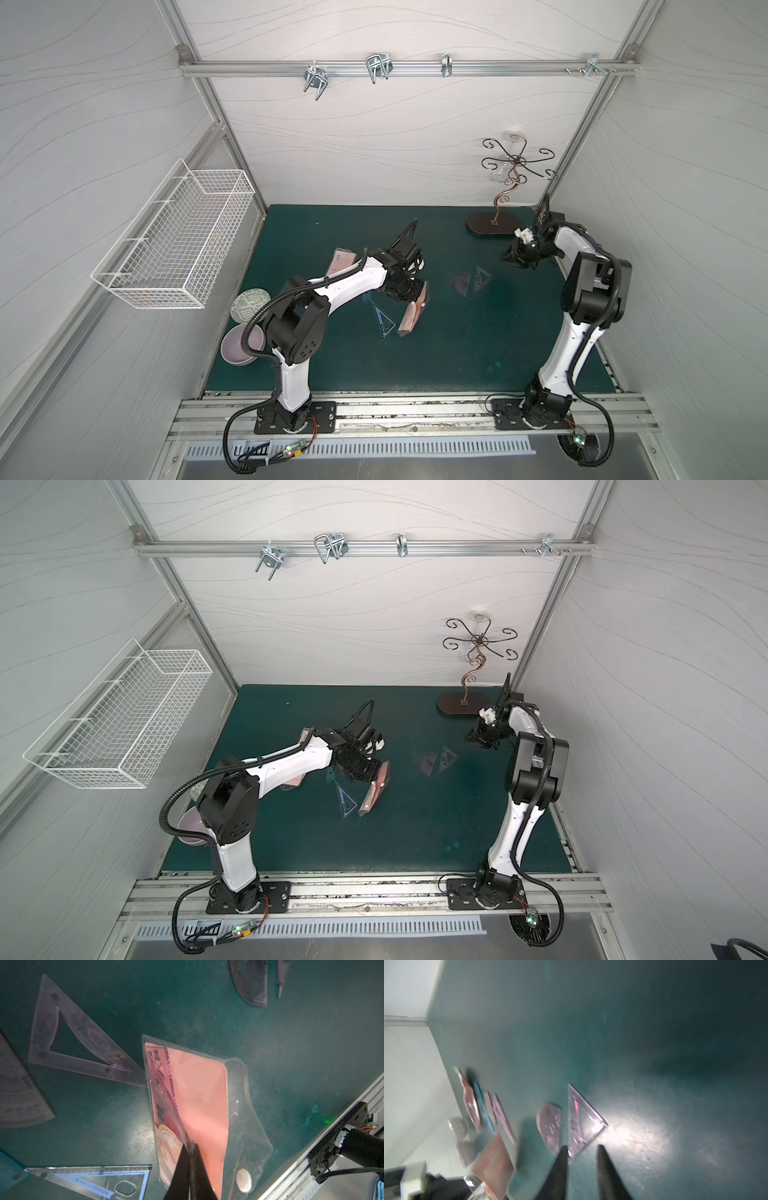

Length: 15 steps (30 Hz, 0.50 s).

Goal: Open the ruler set and take out the ruler
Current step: Place the ruler at the center of the board.

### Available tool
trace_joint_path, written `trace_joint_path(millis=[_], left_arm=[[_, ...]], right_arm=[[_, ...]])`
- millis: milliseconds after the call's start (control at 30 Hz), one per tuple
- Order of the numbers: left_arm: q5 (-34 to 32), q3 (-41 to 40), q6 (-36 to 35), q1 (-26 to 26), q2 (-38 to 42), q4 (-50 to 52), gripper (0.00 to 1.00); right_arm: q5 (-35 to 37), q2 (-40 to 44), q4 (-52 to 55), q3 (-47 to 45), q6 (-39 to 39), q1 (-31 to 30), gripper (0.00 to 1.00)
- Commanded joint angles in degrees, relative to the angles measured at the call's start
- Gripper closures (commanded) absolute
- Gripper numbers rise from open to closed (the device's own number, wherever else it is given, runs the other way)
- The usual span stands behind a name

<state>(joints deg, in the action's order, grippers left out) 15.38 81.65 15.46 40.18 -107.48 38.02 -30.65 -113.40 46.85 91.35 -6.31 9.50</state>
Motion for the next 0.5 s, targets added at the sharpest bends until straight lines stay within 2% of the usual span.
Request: trace_joint_path(millis=[0,33,67,167,267,367,467], left_arm=[[-0.47,1.94,0.47,0.42,2.05,-1.05,1.0],[-0.45,1.93,0.44,0.42,2.09,-1.22,1.0],[-0.7,2.09,0.45,0.42,1.95,-1.07,1.0],[-1.03,2.66,0.53,0.42,1.69,-0.64,1.0],[-0.32,2.0,1.04,0.42,1.75,-1.96,1.0],[-0.29,1.71,1.23,0.42,1.53,-2.69,1.0],[-0.51,1.32,1.26,0.42,1.43,-2.79,1.0]], right_arm=[[0.82,13.03,-5.28,-5.26,-9.19,-5.43,0.88],[0.43,16.39,-7.99,-7.11,-10.87,-7.07,0.89],[-0.47,19.48,-10.44,-9.07,-12.08,-9.5,0.95],[-3.83,26.51,-13.9,-13.87,-12.55,-17.18,1.0],[-7.88,33.09,-23.35,-24.39,-17.97,-22.44,1.0],[-6.3,39.33,-35.47,-36.52,-25.79,-26.44,1.0],[-6.06,40.24,-39.79,-41.66,-29.49,-30.27,1.0]])
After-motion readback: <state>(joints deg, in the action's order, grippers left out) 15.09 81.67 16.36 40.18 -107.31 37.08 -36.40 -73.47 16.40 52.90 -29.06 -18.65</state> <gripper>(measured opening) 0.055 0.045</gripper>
